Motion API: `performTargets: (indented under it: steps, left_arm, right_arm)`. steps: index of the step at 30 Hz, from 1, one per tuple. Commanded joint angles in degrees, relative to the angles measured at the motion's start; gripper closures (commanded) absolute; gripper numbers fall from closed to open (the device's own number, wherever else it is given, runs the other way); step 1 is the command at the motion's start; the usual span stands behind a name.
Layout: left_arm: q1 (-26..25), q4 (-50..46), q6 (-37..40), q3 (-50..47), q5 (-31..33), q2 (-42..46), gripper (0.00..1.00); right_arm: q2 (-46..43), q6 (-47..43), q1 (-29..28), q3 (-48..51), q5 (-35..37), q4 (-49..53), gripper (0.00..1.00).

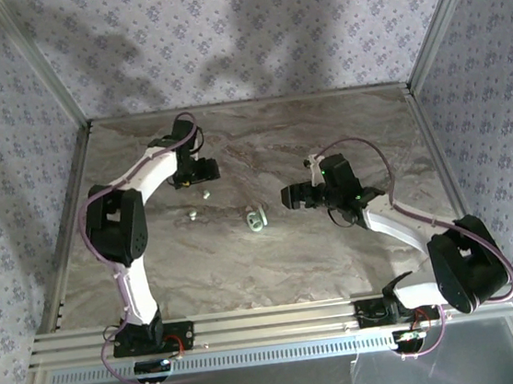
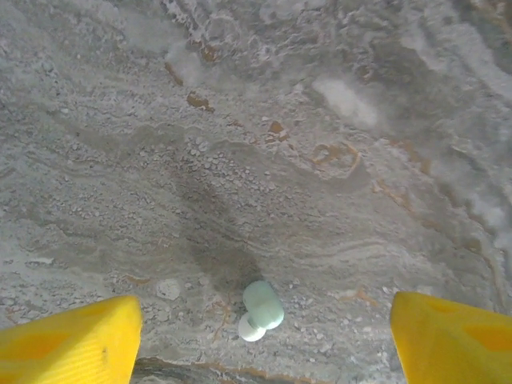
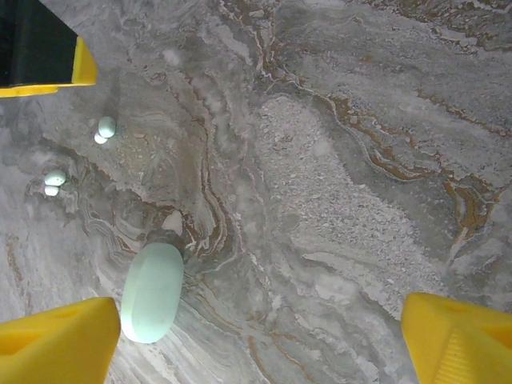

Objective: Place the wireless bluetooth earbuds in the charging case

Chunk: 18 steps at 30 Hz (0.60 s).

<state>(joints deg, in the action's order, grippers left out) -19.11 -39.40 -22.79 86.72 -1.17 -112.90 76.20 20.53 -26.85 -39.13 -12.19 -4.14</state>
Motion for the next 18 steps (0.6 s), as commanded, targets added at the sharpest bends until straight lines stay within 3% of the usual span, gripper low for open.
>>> performTargets:
  steps: [1, 7, 14, 18]
  left_arm:
    - [0.0, -6.5, 1.4, 3.2, 1.2, -2.2, 0.29]
    - [-1.1, -8.1, 1.7, 5.5, 2.3, -5.6, 0.47]
    - [-2.5, -9.4, 1.9, 7.8, 3.7, -8.4, 0.59]
    - [-2.9, -9.4, 2.0, 7.7, 3.9, -8.6, 0.65]
  right_arm:
    - [0.5, 0.8, 0.4, -0.2, -0.2, -1.5, 0.12]
    - [0.6, 0.8, 0.6, -0.4, -0.7, -1.1, 0.25]
    - [1.4, 0.8, 0.7, -1.0, -1.2, -0.5, 0.40]
    - [1.5, 0.8, 0.8, -0.9, -0.9, -0.6, 0.44]
